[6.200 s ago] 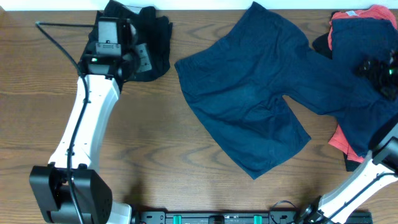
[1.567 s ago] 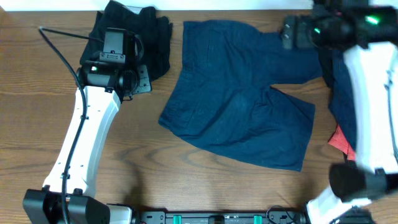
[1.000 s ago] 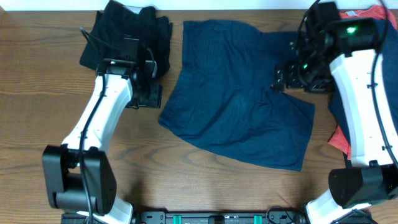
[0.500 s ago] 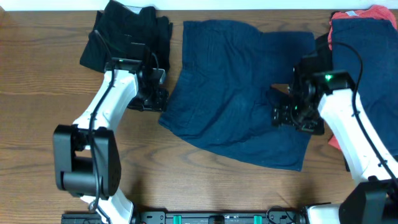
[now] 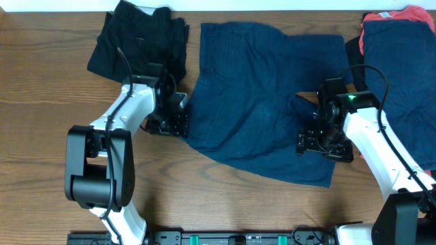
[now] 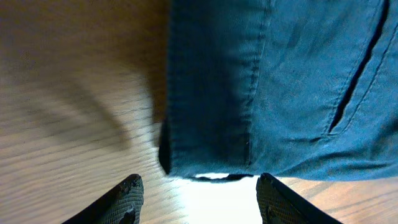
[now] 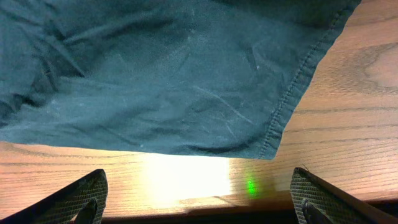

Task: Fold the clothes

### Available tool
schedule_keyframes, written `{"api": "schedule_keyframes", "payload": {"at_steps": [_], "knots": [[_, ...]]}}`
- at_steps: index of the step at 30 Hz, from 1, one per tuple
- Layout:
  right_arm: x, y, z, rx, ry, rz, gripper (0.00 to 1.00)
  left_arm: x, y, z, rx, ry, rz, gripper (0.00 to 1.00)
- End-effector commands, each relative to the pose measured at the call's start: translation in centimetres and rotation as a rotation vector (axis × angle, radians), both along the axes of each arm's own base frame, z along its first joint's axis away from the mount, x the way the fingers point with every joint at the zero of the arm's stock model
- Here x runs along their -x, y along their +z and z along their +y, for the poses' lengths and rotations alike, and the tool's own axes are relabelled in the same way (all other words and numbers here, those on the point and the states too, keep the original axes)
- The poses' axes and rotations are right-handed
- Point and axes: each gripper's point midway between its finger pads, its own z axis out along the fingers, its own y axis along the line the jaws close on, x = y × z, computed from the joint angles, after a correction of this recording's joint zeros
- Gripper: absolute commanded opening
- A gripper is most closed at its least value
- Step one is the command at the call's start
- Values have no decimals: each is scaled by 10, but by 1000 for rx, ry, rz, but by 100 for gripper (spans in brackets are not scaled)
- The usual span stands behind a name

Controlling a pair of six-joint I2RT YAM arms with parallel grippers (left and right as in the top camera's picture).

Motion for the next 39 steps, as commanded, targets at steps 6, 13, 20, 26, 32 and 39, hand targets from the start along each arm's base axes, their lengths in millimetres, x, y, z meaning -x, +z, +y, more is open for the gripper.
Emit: {"api": "schedule_keyframes", "payload": {"at_steps": [6,13,20,26,32,39], "knots": [[14,-8,-3,21,-7,37,92,10,-12,-19,115,10,23,53],[31,-20,-6,36,-48,89,91,9,-18,-28,108,61,19,6],[42,-22,-6,36,-92,104,92,-3,-2,-9,8,271,-8,6],[57,-42,-6,39,-135,124,90,-31,32,-1,30,414,-154,6],[79,-69,-7,45,-189,155,79,-43,38,-2,49,414,-211,6],[85,-75,-2,16,-198,168,73,-49,40,-3,58,414,-236,6]]}}
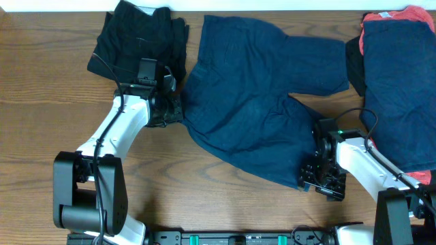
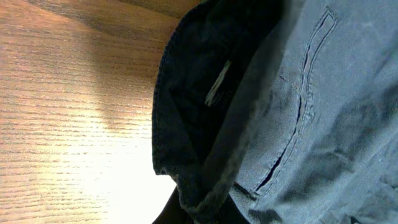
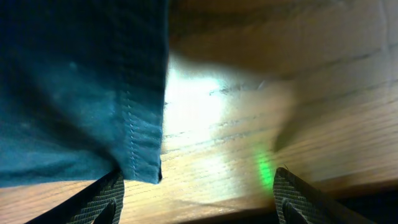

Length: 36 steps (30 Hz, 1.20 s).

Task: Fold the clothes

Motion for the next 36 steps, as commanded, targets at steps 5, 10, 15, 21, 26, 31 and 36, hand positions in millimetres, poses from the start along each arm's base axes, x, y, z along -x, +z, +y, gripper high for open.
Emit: {"api": "schedule_keyframes", "payload": {"at_steps": [5,10,15,21,26,31,36], "knots": [[-6,1,21,-77,-7,-32,70,-3,1,3,-12,15,-14,6],[-7,-3,29,-71,6,-49,70,-4,1,3,-12,15,-14,6],[-7,-5,29,-34,-20,-59,66,-4,1,3,-12,15,-14,6],[-22,-8,33,-42,-35,-122,8,-4,0,6,-30,20,-15,6],[-32,-6,31,-42,-52,-150,1,-2,0,11,-56,27,-11,6],[-64,25,19,-56,-40,-198,1,7,21,15,-65,32,-28,6],[-106,76,-10,-59,-22,-304,1,22,57,17,-54,56,-75,6]]}}
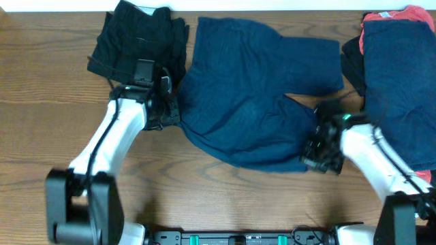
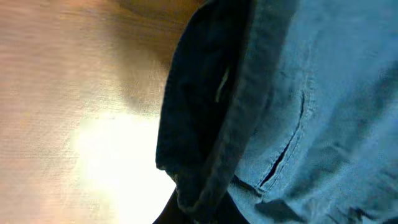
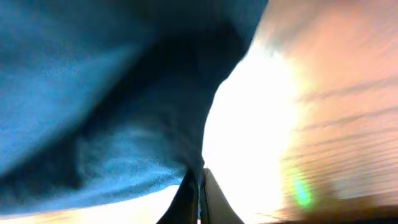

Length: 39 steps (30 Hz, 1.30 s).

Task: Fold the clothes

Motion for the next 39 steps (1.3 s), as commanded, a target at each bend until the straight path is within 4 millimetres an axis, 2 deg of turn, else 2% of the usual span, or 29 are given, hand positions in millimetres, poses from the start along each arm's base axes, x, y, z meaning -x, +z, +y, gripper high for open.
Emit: {"api": "schedule_keyframes", "payload": {"at_steps": [1,6,10,13,18,25,30,34,37,39], "knots": [[-37,39,-25,19,51,-139,1,5,35,5,1,36,-82,6],[-71,100,-59,41,30,-305,1,25,70,8,26,80,-133,6],[-79,143,-75,72,8,-429,1,43,87,1,36,59,-154,6],[-76,171,-82,97,4,-515,1,53,99,-14,55,26,-184,6],[-49,209,-90,147,16,-625,1,72,123,-36,59,-12,-265,6],[-10,237,-99,213,-14,-715,1,102,146,-46,56,-21,-339,6],[0,254,-105,269,-48,-789,1,110,157,-36,30,23,-394,6],[-23,266,-113,285,-73,-868,1,101,161,-16,-62,101,-453,6],[-50,262,-118,259,-64,-877,1,86,161,-3,-150,156,-493,6],[-68,252,-121,235,-58,-861,1,74,160,-2,-185,177,-508,6]]}}
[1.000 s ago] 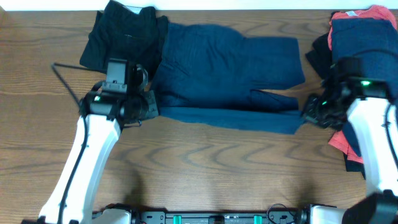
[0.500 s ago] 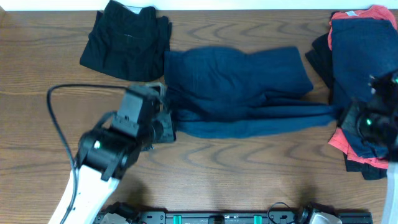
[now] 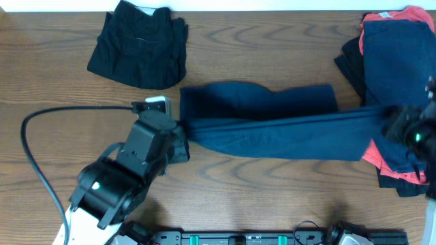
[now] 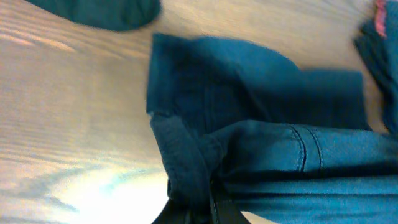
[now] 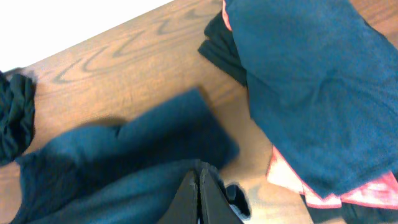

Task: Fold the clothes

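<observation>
The dark blue shorts (image 3: 272,126) hang stretched in a long band between both grippers, doubled over lengthwise, with their far part resting on the table. My left gripper (image 3: 180,133) is shut on the waistband end; in the left wrist view the fingers (image 4: 202,208) pinch a thick fold of the shorts (image 4: 267,124). At the right end my right gripper (image 3: 392,122) is shut on the leg hem, above the edge of the clothes pile. The right wrist view shows its gripper (image 5: 200,199) closed on the shorts (image 5: 124,162).
A folded black garment (image 3: 139,42) lies at the back left. A pile of clothes (image 3: 395,47), blue over red and black, fills the right edge; it also shows in the right wrist view as the pile (image 5: 298,93). Bare wooden table (image 3: 272,197) lies in front.
The shorts lay spread flat with both grippers shut on their edges. Now both arms are higher and farther apart, and the shorts are pulled into a narrow taut band; the right gripper is over the pile.
Both grippers stood open at the flat shorts' left and lower right edges. Then the left was shut on the waistband while the right stood open at the hem corner. Then both were shut on the cloth. Now the shorts hang stretched between them.
</observation>
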### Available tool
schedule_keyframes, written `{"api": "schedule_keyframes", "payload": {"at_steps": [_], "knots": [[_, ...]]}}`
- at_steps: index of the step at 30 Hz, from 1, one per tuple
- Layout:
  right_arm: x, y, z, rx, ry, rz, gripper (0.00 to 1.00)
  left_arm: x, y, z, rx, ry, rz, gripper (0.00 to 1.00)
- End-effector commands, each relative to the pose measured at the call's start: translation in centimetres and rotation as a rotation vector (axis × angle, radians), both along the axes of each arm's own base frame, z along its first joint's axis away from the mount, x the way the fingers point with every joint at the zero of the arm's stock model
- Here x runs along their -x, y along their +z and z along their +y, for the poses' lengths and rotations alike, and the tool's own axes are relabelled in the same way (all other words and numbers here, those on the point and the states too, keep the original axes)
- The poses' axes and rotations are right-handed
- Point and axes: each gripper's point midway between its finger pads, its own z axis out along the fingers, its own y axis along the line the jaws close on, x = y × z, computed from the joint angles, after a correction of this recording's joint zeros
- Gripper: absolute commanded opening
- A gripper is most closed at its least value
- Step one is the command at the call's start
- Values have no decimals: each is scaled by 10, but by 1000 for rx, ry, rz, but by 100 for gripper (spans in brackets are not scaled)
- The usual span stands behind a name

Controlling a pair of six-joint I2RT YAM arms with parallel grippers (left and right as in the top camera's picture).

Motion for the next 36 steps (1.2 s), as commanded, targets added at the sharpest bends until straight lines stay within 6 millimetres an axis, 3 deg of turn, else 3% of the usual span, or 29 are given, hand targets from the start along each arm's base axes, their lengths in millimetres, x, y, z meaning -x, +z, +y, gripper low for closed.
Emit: {"api": "schedule_keyframes", "payload": {"at_steps": [1,6,12,15,19,24,26,31,36], "knots": [[-28,-18,-21,9,-44,57,1,-27,-3,32,-161,172,-64,6],[-71,-56,-29,-53,-21,129,1,-62,-18,32,-259,240,-85,6],[-116,-93,-27,-137,44,148,1,-110,-50,14,-276,270,-86,6],[-119,-109,-23,-157,71,189,1,-118,-72,6,-285,250,-44,6],[-120,-120,-1,-143,196,226,3,-124,-86,-2,-282,235,-20,6],[-117,-137,28,-88,333,303,33,-129,-87,-5,-273,236,-31,6],[-113,-151,32,-60,337,366,38,-129,-87,-5,-271,236,-33,6],[-103,-190,50,-76,335,526,40,-130,-87,-7,-263,232,-34,6],[-97,-220,56,-89,264,627,41,-129,-88,-8,-256,225,-29,6]]}}
